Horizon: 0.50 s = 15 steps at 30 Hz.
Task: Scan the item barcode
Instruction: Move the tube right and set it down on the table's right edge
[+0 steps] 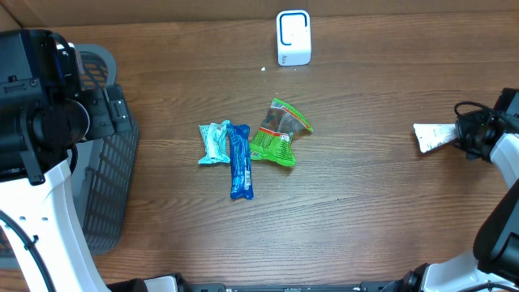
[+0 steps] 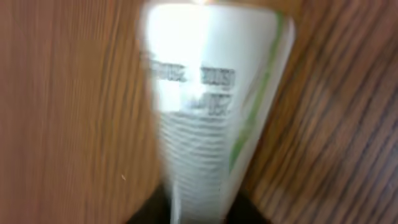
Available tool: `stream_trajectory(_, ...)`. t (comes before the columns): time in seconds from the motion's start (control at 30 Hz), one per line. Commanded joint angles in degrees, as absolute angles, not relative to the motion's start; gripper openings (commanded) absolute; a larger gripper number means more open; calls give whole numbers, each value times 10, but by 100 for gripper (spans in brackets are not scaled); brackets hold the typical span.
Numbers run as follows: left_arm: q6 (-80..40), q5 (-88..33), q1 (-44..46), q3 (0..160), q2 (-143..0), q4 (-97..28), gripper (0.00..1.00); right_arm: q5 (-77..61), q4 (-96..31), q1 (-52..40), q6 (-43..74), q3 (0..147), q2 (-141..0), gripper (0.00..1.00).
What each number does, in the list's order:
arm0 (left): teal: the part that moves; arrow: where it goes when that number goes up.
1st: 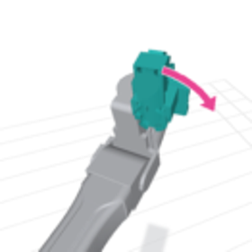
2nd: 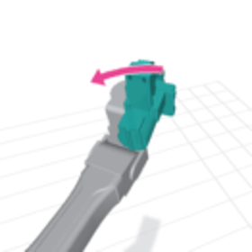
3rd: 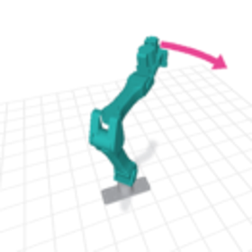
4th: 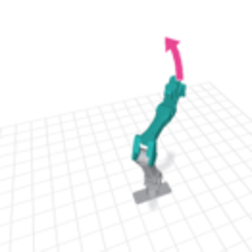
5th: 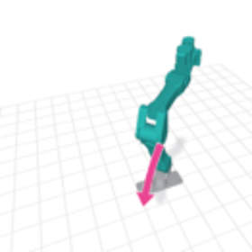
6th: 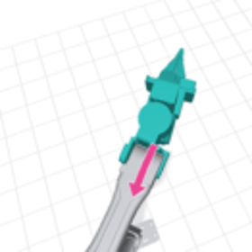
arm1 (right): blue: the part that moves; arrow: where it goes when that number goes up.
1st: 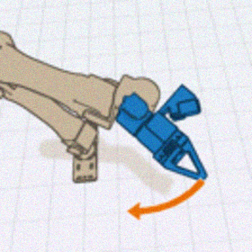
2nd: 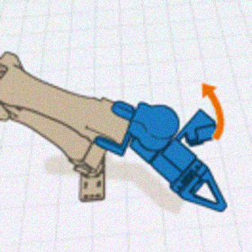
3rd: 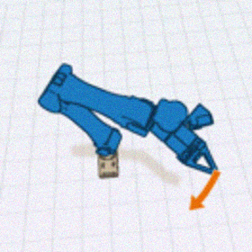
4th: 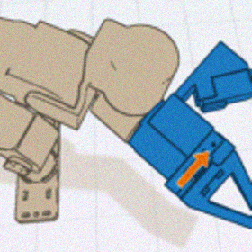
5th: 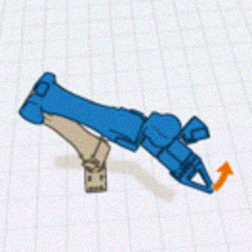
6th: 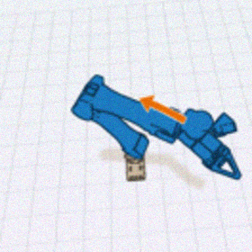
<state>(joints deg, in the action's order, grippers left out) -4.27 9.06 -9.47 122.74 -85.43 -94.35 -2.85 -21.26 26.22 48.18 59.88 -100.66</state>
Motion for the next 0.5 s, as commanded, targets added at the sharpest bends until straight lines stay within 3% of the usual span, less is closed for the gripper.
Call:
stream_trajectory(0.0,-37,94,-97,1238,-858,-943,100,-36,-206,262,449,603,-990,65)
stream_trajectory(0.07,-37,94,-97,1238,-858,-943,99,-93,-208,262,396,611,-989,85)
stream_trajectory(0.1,-37,94,-97,1238,-858,-943,100,-116,-212,262,380,616,-987,100)
stream_trajectory(0.3,-37,94,-97,1238,-858,-943,100,-236,-269,249,309,667,-944,98)
stream_trajectory(0.47,-37,94,-97,1238,-858,-943,100,-292,-294,183,251,681,-926,96)
